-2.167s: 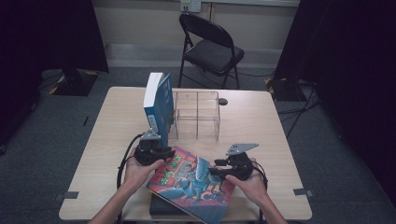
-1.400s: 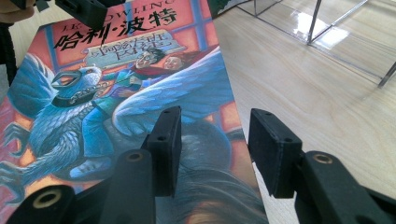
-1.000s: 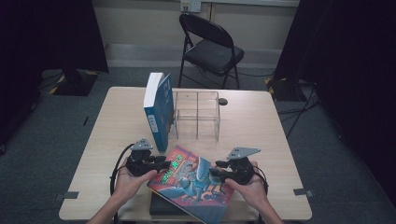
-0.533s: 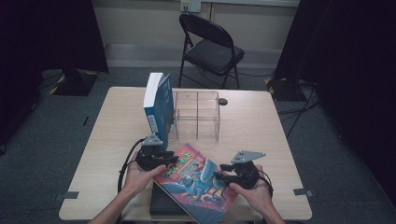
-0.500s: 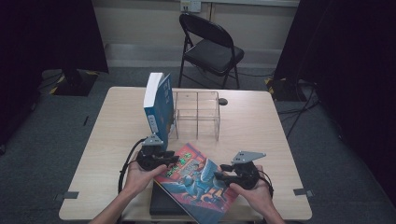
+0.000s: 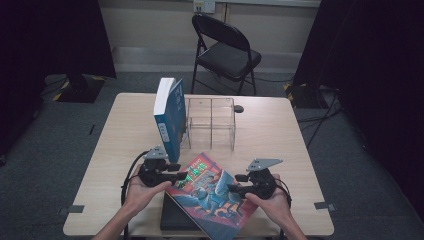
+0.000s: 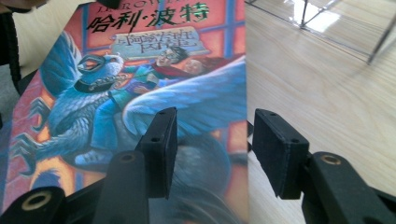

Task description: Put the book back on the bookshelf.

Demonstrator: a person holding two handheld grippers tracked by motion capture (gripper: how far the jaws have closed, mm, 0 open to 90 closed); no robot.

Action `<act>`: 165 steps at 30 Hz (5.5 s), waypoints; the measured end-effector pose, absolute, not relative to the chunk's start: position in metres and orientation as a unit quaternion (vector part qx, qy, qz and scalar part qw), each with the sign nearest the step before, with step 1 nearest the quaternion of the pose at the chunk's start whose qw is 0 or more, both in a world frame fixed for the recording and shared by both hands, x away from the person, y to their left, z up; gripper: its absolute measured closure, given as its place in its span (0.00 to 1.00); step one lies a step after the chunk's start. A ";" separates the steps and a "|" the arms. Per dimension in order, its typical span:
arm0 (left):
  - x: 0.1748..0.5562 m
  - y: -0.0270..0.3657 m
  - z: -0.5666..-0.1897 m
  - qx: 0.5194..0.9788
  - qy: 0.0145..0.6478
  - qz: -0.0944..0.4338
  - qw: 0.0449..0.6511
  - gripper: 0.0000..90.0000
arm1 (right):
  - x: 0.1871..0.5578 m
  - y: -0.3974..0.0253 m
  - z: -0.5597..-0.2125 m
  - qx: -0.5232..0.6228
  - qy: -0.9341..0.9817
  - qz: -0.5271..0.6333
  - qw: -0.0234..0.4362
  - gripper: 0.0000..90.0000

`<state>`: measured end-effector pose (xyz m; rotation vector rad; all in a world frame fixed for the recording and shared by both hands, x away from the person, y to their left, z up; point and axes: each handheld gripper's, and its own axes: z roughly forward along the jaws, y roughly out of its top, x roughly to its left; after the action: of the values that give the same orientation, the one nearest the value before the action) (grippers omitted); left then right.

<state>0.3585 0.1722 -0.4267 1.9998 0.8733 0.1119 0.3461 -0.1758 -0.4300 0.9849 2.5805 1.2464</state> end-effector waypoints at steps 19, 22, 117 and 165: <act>0.325 0.216 -0.447 0.815 0.371 0.069 0.440 0.54 | 0.354 -0.161 -0.426 0.326 0.849 0.412 0.059 0.51; 0.326 0.214 -0.447 0.814 0.371 0.078 0.440 0.55 | 0.355 -0.163 -0.427 0.328 0.850 0.407 0.054 0.51; 0.345 0.149 -0.445 0.818 0.351 0.053 0.452 0.36 | 0.358 -0.182 -0.443 0.372 0.814 0.443 0.057 0.34; 0.348 0.149 -0.452 0.808 0.359 0.046 0.465 0.29 | 0.364 -0.178 -0.444 0.415 0.795 0.441 0.040 0.38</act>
<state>0.3478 0.1487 -0.4521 1.9831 0.8817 0.1130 0.3637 -0.1783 -0.4440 1.2715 2.4357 1.3511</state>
